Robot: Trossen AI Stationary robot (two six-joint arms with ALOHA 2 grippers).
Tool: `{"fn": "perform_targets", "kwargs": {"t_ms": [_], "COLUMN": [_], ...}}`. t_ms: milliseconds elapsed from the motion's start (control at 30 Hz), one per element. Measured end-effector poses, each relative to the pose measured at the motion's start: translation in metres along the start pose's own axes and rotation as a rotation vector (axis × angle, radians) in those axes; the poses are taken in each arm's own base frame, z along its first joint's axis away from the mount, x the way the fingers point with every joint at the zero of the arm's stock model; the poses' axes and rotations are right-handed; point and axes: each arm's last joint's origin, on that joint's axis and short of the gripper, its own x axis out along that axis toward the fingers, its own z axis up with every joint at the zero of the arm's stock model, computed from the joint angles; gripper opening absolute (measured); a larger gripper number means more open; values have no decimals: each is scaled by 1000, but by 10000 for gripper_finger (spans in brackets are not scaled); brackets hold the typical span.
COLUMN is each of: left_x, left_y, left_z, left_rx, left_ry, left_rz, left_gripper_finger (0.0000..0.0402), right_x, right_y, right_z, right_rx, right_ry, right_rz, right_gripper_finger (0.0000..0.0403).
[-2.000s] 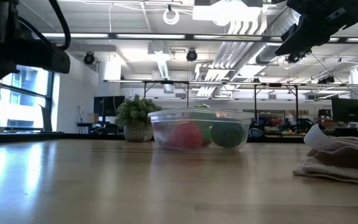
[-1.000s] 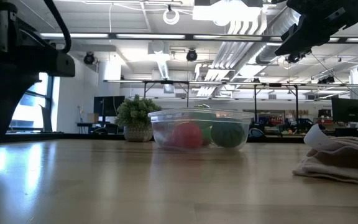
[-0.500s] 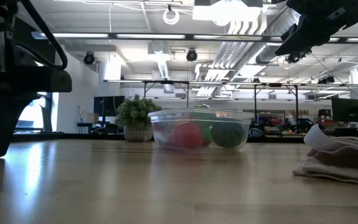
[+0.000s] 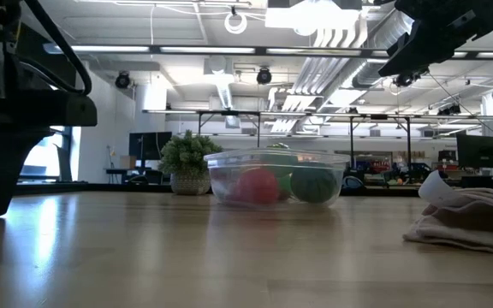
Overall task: Pick and placing Produce into tupperware
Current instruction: Put the blackberry into the transparent bin
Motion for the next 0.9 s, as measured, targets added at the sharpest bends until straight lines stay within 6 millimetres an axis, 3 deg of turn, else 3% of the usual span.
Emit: {"fn": "perform_targets", "kwargs": {"t_ms": [200, 533, 900], "left_x": [0, 0, 0], "left_y": [0, 1, 1], "left_z": [0, 0, 0], "left_rx": [2, -9, -33], "left_ry": [0, -4, -5], "left_rz": [1, 5, 5], "left_gripper_finger": [195, 128, 100], "right_x": [0, 0, 0], "right_y": [0, 0, 0], "right_z": [0, 0, 0], "right_rx": [0, 0, 0], "right_ry": [0, 0, 0], "right_rz": [0, 0, 0], "right_gripper_finger": [0, 0, 0]}}
